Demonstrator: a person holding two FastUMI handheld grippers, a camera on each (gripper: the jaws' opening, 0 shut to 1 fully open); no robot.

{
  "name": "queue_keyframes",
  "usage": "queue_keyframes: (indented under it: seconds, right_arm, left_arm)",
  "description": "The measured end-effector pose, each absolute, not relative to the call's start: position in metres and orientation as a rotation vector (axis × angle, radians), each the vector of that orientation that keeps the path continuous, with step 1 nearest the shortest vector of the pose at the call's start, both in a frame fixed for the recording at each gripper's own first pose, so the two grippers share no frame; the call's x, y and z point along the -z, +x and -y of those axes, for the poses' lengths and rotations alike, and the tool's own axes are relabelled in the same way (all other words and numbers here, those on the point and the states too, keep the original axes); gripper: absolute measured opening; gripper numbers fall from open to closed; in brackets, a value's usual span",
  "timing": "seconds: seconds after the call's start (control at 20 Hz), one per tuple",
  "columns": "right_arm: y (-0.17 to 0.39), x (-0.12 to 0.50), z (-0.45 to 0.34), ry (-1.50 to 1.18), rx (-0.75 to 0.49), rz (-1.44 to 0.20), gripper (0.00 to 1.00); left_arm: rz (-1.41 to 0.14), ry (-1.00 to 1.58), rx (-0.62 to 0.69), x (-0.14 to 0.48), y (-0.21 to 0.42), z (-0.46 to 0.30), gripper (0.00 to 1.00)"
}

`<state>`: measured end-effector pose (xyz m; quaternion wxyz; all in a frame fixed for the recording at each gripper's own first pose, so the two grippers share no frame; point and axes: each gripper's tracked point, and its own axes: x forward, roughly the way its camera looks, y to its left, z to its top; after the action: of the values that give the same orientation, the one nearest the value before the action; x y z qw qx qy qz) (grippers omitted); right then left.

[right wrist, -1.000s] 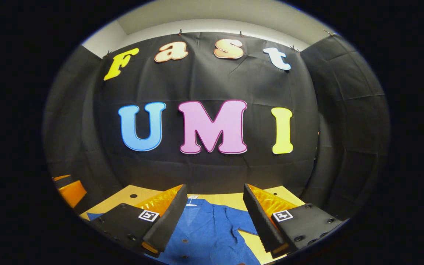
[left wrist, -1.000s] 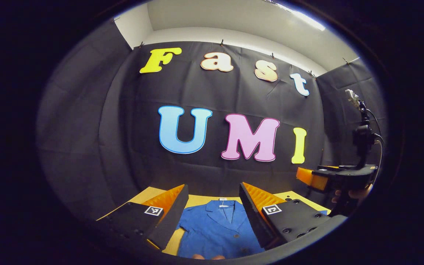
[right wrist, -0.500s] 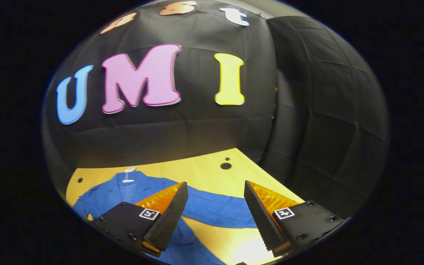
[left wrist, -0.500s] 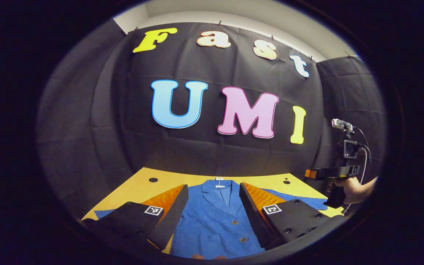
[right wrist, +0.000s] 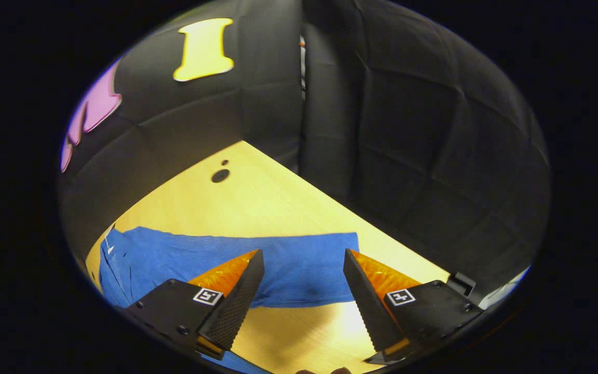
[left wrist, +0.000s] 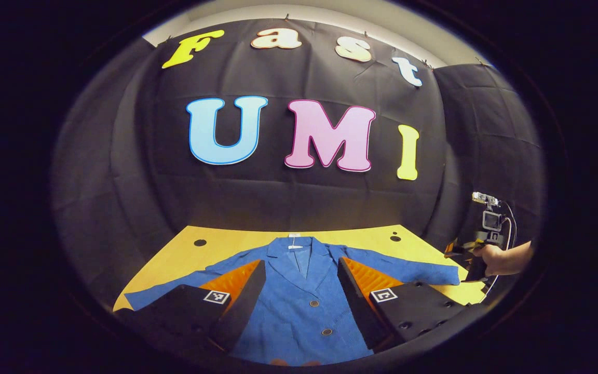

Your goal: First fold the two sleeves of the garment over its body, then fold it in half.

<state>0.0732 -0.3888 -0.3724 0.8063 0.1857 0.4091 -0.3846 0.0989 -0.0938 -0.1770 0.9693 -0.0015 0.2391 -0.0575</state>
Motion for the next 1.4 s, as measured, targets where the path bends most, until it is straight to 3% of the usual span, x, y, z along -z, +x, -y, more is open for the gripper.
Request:
queue_keyframes:
  seconds: [0.25,0.65,0.75,0.8,0.85,0.9,0.95,1.05,1.1,1.2,1.4]
  right_arm:
    - [0.072,0.407,0.384,0.354,0.826,-1.024,0.98]
    - [0.064,0.412,0.381,0.413,0.79,-1.156,0.97]
    - [0.067,0.423,0.378,0.43,0.767,-1.16,0.93]
    - [0.069,0.42,0.379,0.433,0.755,-1.159,0.76]
    - [0.07,0.418,0.378,0.427,0.747,-1.164,0.87]
    - [0.073,0.421,0.379,0.422,0.728,-1.16,0.73]
    - [0.074,0.422,0.379,0.419,0.719,-1.155,0.73]
    - [0.076,0.42,0.376,0.424,0.712,-1.147,0.48]
    - [0.079,0.422,0.371,0.453,0.701,-1.151,0.48]
    - [0.08,0.422,0.371,0.463,0.725,-1.146,0.1]
    - [0.085,0.419,0.37,0.465,0.666,-1.119,0.05]
  left_arm:
    - [-0.5,-0.007,0.17,0.182,0.108,0.136,0.81]
    - [-0.521,0.027,0.13,0.179,0.122,0.163,0.81]
    - [-0.534,0.002,0.102,0.178,0.125,0.168,0.81]
    - [-0.543,-0.017,0.093,0.178,0.125,0.172,0.81]
    - [-0.55,-0.034,0.088,0.178,0.126,0.177,0.81]
    - [-0.554,-0.043,0.089,0.178,0.127,0.181,0.81]
    - [-0.554,-0.04,0.092,0.178,0.128,0.183,0.82]
    - [-0.547,-0.01,0.091,0.174,0.13,0.182,0.81]
    - [-0.54,0.002,0.098,0.172,0.13,0.18,0.81]
    - [-0.534,0.014,0.109,0.171,0.131,0.174,0.81]
    - [-0.548,-0.019,0.078,0.177,0.127,0.15,0.81]
